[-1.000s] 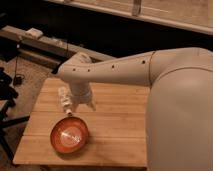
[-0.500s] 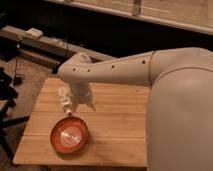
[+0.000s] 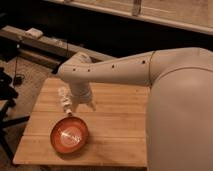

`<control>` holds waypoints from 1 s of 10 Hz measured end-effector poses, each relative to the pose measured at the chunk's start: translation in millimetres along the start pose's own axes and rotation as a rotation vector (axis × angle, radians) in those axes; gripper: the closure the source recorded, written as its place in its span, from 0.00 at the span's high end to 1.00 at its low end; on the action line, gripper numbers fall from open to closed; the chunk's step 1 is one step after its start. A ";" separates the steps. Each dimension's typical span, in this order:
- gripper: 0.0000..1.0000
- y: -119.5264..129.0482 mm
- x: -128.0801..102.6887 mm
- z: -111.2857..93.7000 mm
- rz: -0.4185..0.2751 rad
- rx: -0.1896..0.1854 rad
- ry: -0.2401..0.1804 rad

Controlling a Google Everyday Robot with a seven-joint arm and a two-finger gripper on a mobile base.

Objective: Place the bottle in the ceramic bowl

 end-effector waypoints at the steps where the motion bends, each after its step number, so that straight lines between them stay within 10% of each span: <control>1: 0.65 -0.1 0.0 0.0 0.000 0.000 0.000; 10: 0.65 2.7 -7.2 4.6 -0.032 0.026 -0.033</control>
